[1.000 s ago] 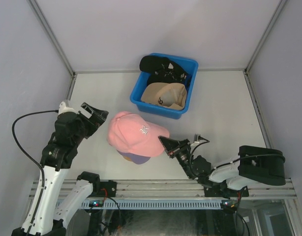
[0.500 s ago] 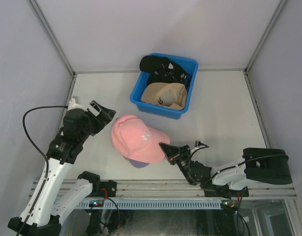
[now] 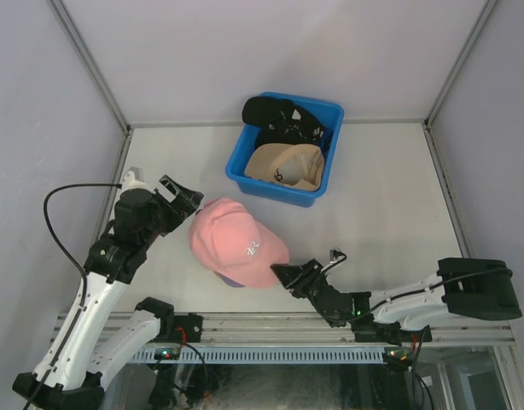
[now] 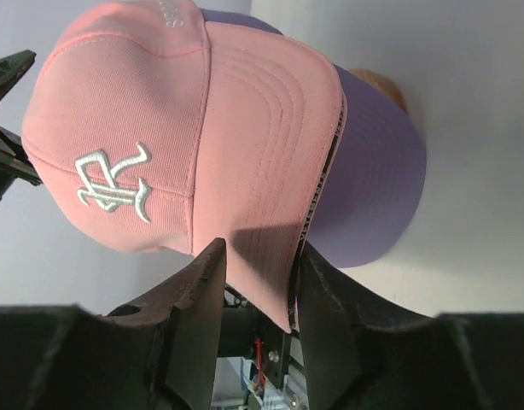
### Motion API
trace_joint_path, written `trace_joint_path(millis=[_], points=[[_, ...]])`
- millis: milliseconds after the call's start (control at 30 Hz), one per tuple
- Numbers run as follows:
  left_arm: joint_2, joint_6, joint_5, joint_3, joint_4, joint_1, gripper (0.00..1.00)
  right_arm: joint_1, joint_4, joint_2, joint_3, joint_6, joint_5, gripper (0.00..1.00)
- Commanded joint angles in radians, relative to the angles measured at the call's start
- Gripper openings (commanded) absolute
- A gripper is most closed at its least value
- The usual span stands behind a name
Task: Stack the hats
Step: Stack the hat on the hat.
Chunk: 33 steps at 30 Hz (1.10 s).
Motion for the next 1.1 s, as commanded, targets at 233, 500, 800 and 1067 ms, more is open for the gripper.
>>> trace_joint_path(millis=[233, 500, 800, 1067], points=[[-0.062, -0.027, -0.061, -0.007, 0.022, -0.006, 0.97, 0.009, -0.350, -0.175, 0.055, -0.020, -0.084, 0.38], [-0.093, -0.061, -0.139, -0.009, -0.067, -0.005, 0.98, -0.082, -0.365, -0.113, 0.076, -0.003, -0.266, 0.37], [-0.074, -0.076, -0.200, -0.018, -0.124, -0.001, 0.99, -0.220, -0.323, 0.025, 0.117, -0.016, -0.484, 0.37], [-0.039, -0.075, -0.197, -0.045, -0.142, 0.061, 1.00, -0.307, -0.311, 0.116, 0.179, -0.071, -0.640, 0.37]])
